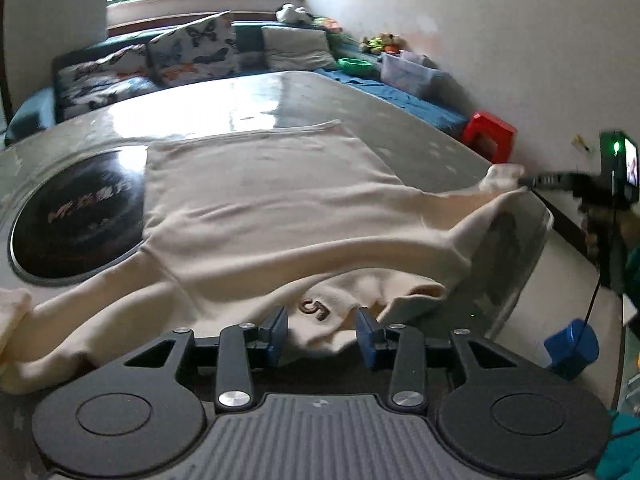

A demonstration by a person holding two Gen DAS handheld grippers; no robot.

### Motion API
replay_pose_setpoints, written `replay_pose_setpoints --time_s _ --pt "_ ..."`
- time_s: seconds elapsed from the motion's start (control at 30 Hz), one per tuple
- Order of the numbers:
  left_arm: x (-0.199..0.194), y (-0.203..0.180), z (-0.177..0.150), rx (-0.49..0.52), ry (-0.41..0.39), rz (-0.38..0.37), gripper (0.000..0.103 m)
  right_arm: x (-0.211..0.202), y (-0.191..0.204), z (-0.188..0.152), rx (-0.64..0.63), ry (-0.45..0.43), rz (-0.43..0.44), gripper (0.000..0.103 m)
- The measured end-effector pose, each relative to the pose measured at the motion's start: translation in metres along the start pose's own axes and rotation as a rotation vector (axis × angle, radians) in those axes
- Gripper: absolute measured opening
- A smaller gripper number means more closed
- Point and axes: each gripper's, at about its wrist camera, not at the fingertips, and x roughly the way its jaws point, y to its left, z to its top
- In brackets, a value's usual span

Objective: Fold clothes
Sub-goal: 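Lift and spread the sweatshirt flat across the table with both grippers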

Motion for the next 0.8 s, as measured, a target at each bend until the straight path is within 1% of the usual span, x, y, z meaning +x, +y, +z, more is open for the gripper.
replay_pose_setpoints --time_s 0.03,0.07,0.17,0.27,0.3,0.33,0.4,0.53,0.6,0.7,0.73,0.8 --pt "0.001 -0.001 0.000 0.009 0.000 -0.004 0.041 -0.005 0.001 0.001 -0.010 -0.025 -0.019 0.006" --pt "0.002 -0.002 0.000 0.017 0.000 -0.007 0.041 -0.006 0.001 0.001 -0.020 -0.026 -0.030 0.006" --pt "0.004 -0.004 -0.001 0.043 -0.001 -0.019 0.041 -0.004 0.001 -0.001 -0.047 0.033 -0.038 0.014" --pt "0.006 -0.010 -0.004 0.093 0.008 -0.025 0.041 -0.010 0.004 0.000 -0.075 0.031 -0.036 0.016" --pt "0.008 -0.012 -0.005 0.108 0.012 -0.025 0.041 -0.015 0.006 0.003 -0.078 0.026 -0.013 0.021" --pt "0.009 -0.014 -0.006 0.118 0.016 -0.024 0.041 -0.019 0.008 0.006 -0.083 0.023 0.018 0.025" --pt "0.011 -0.016 -0.008 0.136 0.023 -0.022 0.039 -0.029 0.018 0.012 -0.104 0.014 0.087 0.036" --pt "0.014 -0.021 -0.010 0.169 0.020 -0.001 0.038 -0.044 0.052 0.021 -0.177 0.005 0.224 0.039" --pt "0.016 -0.023 -0.011 0.187 0.014 0.010 0.038 -0.048 0.075 0.023 -0.212 0.024 0.312 0.042" --pt "0.019 -0.026 -0.012 0.216 0.008 0.031 0.038 -0.052 0.107 0.017 -0.282 0.068 0.442 0.042" --pt "0.021 -0.026 -0.012 0.225 0.006 0.037 0.035 -0.054 0.118 0.014 -0.310 0.085 0.488 0.042" --pt "0.022 -0.027 -0.012 0.235 -0.001 0.042 0.025 -0.059 0.143 0.006 -0.377 0.117 0.574 0.042"
